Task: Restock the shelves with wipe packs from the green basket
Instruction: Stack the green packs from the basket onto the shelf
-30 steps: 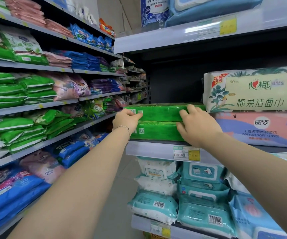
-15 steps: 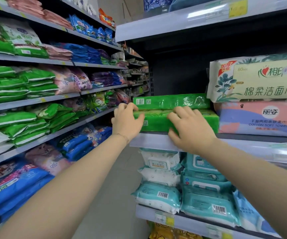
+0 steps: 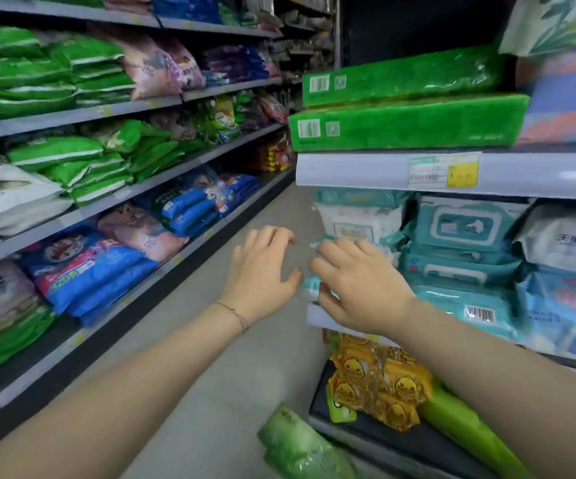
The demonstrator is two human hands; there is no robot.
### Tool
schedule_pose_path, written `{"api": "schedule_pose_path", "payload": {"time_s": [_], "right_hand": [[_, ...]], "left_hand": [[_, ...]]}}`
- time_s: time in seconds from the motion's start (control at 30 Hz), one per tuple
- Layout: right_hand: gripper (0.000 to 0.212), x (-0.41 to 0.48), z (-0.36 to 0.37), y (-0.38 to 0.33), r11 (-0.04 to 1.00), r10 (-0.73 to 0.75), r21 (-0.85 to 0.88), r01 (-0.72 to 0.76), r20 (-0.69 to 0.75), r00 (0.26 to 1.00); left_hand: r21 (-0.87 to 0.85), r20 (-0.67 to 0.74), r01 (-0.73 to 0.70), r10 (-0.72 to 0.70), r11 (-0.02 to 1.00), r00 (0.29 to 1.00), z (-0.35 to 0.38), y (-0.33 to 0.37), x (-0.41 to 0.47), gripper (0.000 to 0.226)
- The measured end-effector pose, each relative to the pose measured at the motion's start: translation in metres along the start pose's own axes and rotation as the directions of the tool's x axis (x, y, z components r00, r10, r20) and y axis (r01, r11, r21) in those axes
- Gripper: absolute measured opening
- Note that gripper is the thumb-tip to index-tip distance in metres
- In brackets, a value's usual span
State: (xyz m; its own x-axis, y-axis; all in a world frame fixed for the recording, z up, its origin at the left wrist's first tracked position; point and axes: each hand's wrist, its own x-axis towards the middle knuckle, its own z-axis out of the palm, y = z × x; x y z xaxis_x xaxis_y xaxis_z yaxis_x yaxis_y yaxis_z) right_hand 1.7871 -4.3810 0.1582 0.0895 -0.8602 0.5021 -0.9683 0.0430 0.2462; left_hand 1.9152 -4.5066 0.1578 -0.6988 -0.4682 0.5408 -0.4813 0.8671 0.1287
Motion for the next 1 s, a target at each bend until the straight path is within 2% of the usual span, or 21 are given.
{"api": "schedule_pose_path", "payload": {"time_s": [0.17, 0.27, 0.4, 0.5, 0.57, 0.7, 0.77, 0.83, 0.87, 0.93, 1.0], "right_hand": [[0.031, -0.027, 0.061, -0.032, 0.996, 0.022, 0.078, -0.036, 0.175, 0.984], [0.031, -0.045, 0.099, -0.050, 0.988, 0.037, 0.134, -0.075, 0.265, 0.964], [0.030, -0.072, 0.148, -0.077, 0.971, 0.034, 0.213, -0.112, 0.341, 0.940], [0.020, -0.093, 0.181, -0.096, 0.947, 0.043, 0.272, -0.171, 0.420, 0.907], [0.022, -0.106, 0.199, -0.106, 0.921, 0.051, 0.314, -0.232, 0.492, 0.869], [0.033, -0.131, 0.229, -0.120, 0.887, 0.030, 0.320, -0.334, 0.681, 0.732], [0.042, -0.147, 0.243, -0.126, 0.878, 0.026, 0.301, -0.371, 0.745, 0.666], [0.047, -0.160, 0.254, -0.129, 0.866, 0.035, 0.287, -0.408, 0.781, 0.624], [0.043, -0.164, 0.258, -0.129, 0.859, 0.042, 0.278, -0.430, 0.799, 0.600], [0.038, -0.170, 0.267, -0.129, 0.845, 0.055, 0.261, -0.467, 0.826, 0.561], [0.037, -0.175, 0.274, -0.127, 0.835, 0.077, 0.241, -0.495, 0.840, 0.538]], "left_hand": [[0.010, 0.222, 0.074, -0.075, 0.997, 0.972, 0.055, -0.012, -0.048, 0.041], [0.014, 0.380, 0.127, -0.123, 0.992, 0.917, 0.090, -0.018, -0.074, 0.046], [0.051, 0.511, 0.173, -0.174, 0.984, 0.842, 0.137, -0.027, -0.112, 0.049], [0.079, 0.613, 0.228, -0.228, 0.970, 0.756, 0.173, -0.033, -0.144, 0.048], [0.106, 0.680, 0.286, -0.279, 0.952, 0.678, 0.198, -0.038, -0.165, 0.048], [0.154, 0.766, 0.444, -0.390, 0.883, 0.512, 0.244, -0.043, -0.204, 0.054], [0.171, 0.793, 0.590, -0.465, 0.789, 0.393, 0.266, -0.042, -0.224, 0.055], [0.190, 0.803, 0.747, -0.539, 0.638, 0.255, 0.287, -0.040, -0.246, 0.059], [0.192, 0.802, 0.816, -0.567, 0.546, 0.190, 0.295, -0.038, -0.255, 0.066], [0.150, 0.788, 0.937, -0.611, 0.314, 0.079, 0.309, -0.034, -0.271, 0.072], [0.084, 0.750, 0.996, -0.660, 0.035, -0.040, 0.321, -0.032, -0.278, 0.069]]}}
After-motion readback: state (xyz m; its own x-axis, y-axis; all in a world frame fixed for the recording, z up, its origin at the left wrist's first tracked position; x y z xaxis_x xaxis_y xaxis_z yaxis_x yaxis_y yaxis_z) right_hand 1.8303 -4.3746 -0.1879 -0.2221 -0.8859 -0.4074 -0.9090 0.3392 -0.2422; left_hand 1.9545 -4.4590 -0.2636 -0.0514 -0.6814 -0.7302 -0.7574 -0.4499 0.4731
